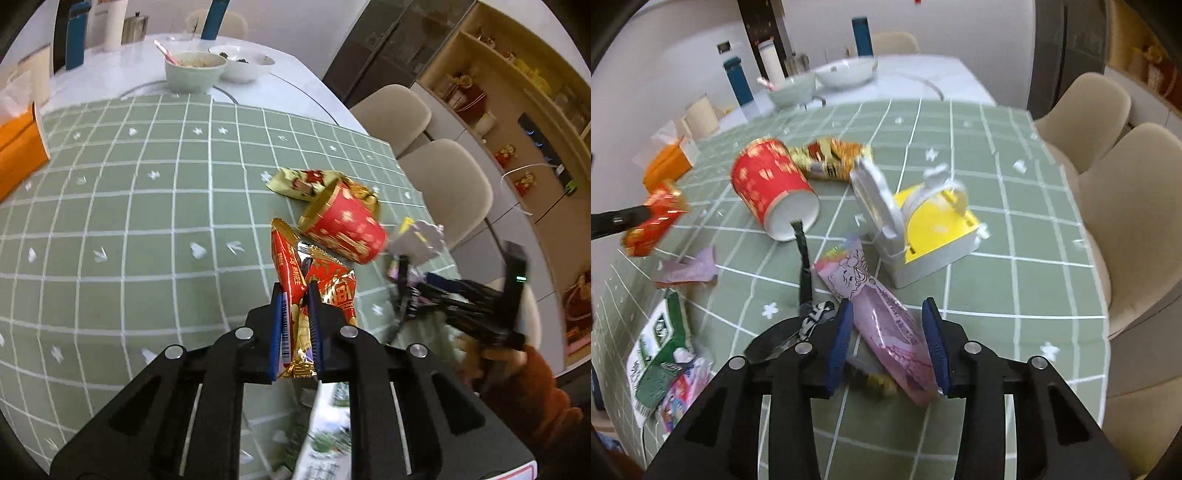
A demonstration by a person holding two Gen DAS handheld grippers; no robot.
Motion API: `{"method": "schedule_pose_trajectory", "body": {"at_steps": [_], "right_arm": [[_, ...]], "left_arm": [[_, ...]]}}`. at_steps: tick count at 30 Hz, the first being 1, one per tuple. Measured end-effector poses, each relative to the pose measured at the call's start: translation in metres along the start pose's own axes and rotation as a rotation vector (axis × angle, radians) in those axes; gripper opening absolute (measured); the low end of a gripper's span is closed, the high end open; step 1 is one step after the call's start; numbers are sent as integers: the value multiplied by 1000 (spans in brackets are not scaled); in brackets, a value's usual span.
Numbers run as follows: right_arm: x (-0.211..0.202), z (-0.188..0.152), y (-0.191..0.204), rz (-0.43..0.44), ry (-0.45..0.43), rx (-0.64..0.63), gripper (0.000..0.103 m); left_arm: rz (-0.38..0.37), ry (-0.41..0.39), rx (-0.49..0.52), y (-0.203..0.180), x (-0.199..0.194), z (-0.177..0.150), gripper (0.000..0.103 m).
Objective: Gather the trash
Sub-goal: 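Grasp the red-and-gold wrapper with left while right grasps the pink candy wrapper, then carry both wrappers over the bin and open left, then right gripper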
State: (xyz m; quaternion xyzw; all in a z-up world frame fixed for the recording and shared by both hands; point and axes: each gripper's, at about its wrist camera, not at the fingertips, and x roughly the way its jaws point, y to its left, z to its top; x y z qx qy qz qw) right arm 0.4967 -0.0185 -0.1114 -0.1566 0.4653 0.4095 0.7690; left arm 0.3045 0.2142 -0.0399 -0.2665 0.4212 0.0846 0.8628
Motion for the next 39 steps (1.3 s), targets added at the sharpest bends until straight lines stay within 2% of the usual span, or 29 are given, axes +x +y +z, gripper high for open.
{"method": "schedule_pose_trajectory", "body": {"at_steps": [4,5,12,18,22,26,31,36,39], "right_arm": [[-8,-7,12,8,5,-22,10],[-14,-10,16,10,1,-26,8],[-72,-44,23,14,-63,41,7],[-135,-75,17,-33,-145,85,7],[-179,-96,8,-106,-215,128,7],[-222,-120,-4,-187,-285,185,7],[-275,-155,-19,-286,-367,263,7],[-317,-190,-30,-380,-421,338,7],[-339,-211,-37,-447,-439,387,7]], "left_arm": [[31,-15,30,-14,-4,-6,13],[33,-17,37,-17,-4,-8,13],[43,-16,134,-59,-5,-25,13],[27,-59,253,-116,-21,-34,13],[5,-101,326,-161,-33,-39,13],[-51,-109,370,-206,-39,-47,13],[-113,-130,477,-266,-48,-67,13],[-223,-109,568,-316,-49,-91,13],[-289,-65,590,-336,-41,-102,13]]}}
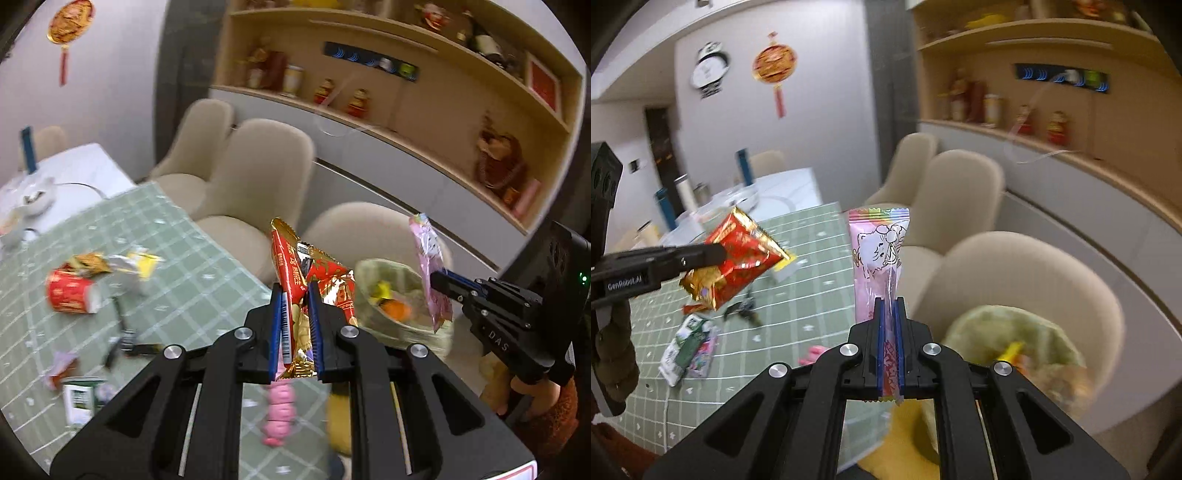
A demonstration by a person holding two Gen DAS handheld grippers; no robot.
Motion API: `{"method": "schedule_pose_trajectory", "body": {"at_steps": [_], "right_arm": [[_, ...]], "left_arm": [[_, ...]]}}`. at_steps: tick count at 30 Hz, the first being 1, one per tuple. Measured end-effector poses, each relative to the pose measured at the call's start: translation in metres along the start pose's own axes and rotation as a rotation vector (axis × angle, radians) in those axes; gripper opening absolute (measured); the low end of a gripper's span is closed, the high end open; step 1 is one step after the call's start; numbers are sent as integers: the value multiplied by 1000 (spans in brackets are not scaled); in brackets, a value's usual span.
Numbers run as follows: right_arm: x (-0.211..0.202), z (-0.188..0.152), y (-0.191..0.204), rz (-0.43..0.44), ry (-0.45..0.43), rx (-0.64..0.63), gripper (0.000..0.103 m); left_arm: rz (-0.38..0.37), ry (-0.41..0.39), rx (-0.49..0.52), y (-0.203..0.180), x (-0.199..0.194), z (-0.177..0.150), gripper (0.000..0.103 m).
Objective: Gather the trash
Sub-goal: 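Carry both wrappers over the bin and open left, then right gripper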
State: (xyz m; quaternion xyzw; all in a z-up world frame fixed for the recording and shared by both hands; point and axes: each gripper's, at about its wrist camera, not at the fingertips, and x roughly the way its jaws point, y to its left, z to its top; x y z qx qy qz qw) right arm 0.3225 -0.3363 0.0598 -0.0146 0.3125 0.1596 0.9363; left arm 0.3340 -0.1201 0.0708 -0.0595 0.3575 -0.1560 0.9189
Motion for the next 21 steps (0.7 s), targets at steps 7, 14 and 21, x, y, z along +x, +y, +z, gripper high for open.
{"method": "schedule_pose_trajectory", "body": {"at_steps": [7,14,21], "right_arm": [[-33,-16,-40,-124,-24,50,7],[-39,-24,-76,-191,-21,103,7],[-32,-27,-108,-252,15,135,7]], "left_arm": [[-112,78,22,-42,37,-2,13],[-176,101,81,-81,70,9,13],[-224,157,113,-113,121,18,13]]}}
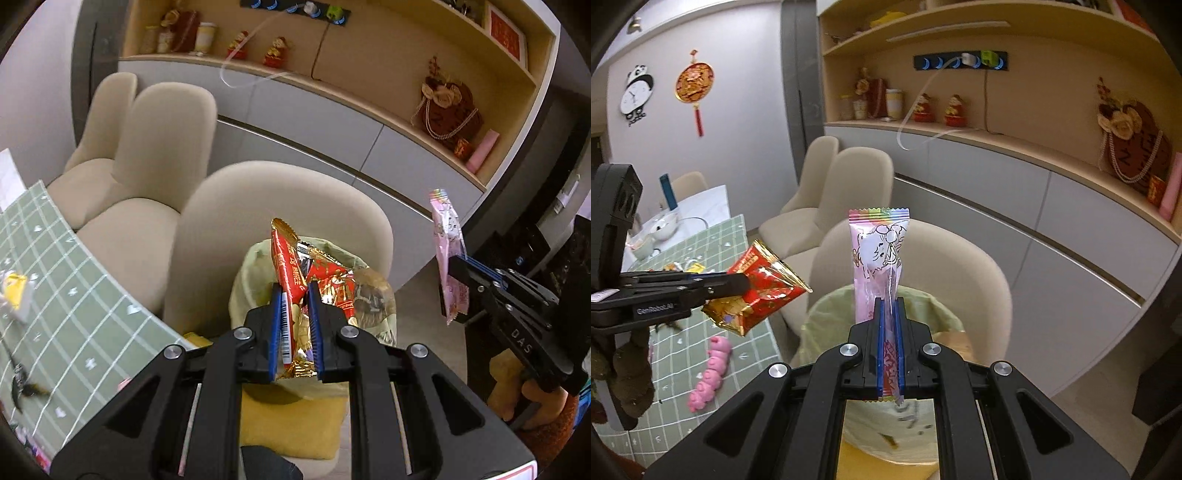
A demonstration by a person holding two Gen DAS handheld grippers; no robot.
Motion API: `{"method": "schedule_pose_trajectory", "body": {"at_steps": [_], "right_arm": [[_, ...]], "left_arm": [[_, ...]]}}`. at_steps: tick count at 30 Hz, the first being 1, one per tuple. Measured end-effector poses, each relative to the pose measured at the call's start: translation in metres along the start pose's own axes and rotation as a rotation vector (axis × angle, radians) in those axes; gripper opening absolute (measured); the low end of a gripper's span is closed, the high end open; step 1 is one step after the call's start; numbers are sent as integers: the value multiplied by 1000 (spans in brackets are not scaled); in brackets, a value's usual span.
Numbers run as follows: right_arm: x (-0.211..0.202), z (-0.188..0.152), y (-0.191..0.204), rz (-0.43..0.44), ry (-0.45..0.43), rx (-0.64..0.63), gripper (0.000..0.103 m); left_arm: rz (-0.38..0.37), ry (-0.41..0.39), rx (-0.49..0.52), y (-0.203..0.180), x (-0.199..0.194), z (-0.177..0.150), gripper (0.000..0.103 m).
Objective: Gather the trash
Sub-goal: 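Carry both wrappers over the bin and open left, then right gripper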
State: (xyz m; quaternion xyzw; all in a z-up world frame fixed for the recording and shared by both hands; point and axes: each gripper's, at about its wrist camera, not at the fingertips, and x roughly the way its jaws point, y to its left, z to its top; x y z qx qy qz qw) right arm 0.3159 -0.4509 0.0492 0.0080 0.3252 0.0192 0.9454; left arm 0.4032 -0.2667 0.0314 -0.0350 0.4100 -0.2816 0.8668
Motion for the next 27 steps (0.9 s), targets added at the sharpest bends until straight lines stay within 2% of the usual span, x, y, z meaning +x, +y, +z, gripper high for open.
{"method": "schedule_pose_trajectory", "body": {"at_steps": [4,9,14,16,19,27], "right_arm": [[11,1,-19,-42,30,21,7],[26,-5,-42,-72,78,65,7],[37,-14,-53,-93,120,84,7],[41,-18,-57,-95,136,93,7],[47,-23,-59,-95,153,100,7],[65,-25,-52,-56,171,106,7]], "left_arm": [[-14,42,-2,-5,33,7,13],[-3,139,5,-8,84,7,13],[7,166,14,-11,110,5,14],[-1,169,14,-12,112,4,22],[-4,167,24,-13,111,3,27],[-2,146,50,-12,95,1,32]]}}
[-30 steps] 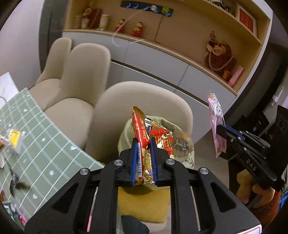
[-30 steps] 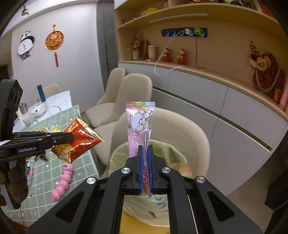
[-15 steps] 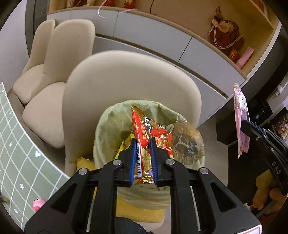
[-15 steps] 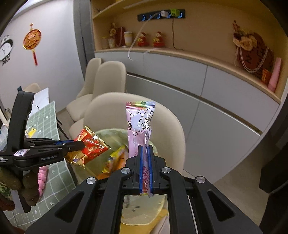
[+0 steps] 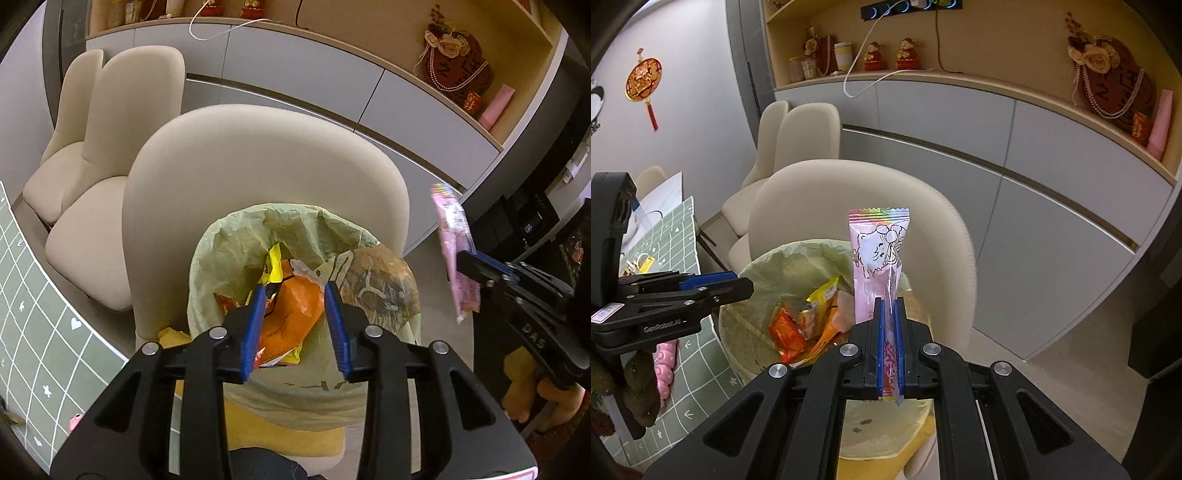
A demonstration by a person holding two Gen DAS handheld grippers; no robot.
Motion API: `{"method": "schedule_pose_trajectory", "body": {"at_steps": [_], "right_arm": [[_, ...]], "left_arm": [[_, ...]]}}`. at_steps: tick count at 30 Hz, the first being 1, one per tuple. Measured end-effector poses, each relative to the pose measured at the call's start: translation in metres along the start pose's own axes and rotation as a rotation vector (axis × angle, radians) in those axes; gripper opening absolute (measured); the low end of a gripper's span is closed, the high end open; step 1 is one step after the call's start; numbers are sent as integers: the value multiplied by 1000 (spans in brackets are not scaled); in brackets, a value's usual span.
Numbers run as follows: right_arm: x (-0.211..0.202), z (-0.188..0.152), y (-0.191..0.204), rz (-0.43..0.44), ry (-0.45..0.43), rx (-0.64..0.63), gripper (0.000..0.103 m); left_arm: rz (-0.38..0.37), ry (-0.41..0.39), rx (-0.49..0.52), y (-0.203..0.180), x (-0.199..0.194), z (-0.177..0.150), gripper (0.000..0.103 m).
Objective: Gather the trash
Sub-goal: 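Carry both wrappers over the bin and open left, then right gripper, then move both tools back over the table toward the remaining trash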
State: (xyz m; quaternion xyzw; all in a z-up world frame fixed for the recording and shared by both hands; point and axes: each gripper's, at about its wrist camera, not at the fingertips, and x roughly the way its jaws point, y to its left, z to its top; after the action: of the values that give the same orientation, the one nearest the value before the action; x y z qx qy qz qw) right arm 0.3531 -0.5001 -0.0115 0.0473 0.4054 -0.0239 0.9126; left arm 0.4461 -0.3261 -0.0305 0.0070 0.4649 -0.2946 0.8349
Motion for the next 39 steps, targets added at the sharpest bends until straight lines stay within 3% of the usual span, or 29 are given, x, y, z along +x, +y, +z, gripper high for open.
{"method": "schedule_pose_trajectory", "body": {"at_steps": [11,22,24,26,27,34,39], "right_arm": [[26,8,40,45,21,-80,7],[36,12,44,45,37,-67,8],[38,11,43,36,46,-66,14],[37,9,44,37,39,-61,31],[36,7,44,46,35,-57,34],[25,-2,53,65,20,-53,36],[10,-8,74,116,-3,-72,36]], "left_arm": [[26,-32,-87,40,-42,-22,34],[57,-18,-142,65,-59,-50,34],[66,-31,-145,66,-65,-53,35],[78,-41,-146,66,-72,-56,38],[83,-45,-147,66,-75,-57,39],[190,-104,-143,72,-107,-76,39],[319,-155,-145,83,-143,-98,39]]}}
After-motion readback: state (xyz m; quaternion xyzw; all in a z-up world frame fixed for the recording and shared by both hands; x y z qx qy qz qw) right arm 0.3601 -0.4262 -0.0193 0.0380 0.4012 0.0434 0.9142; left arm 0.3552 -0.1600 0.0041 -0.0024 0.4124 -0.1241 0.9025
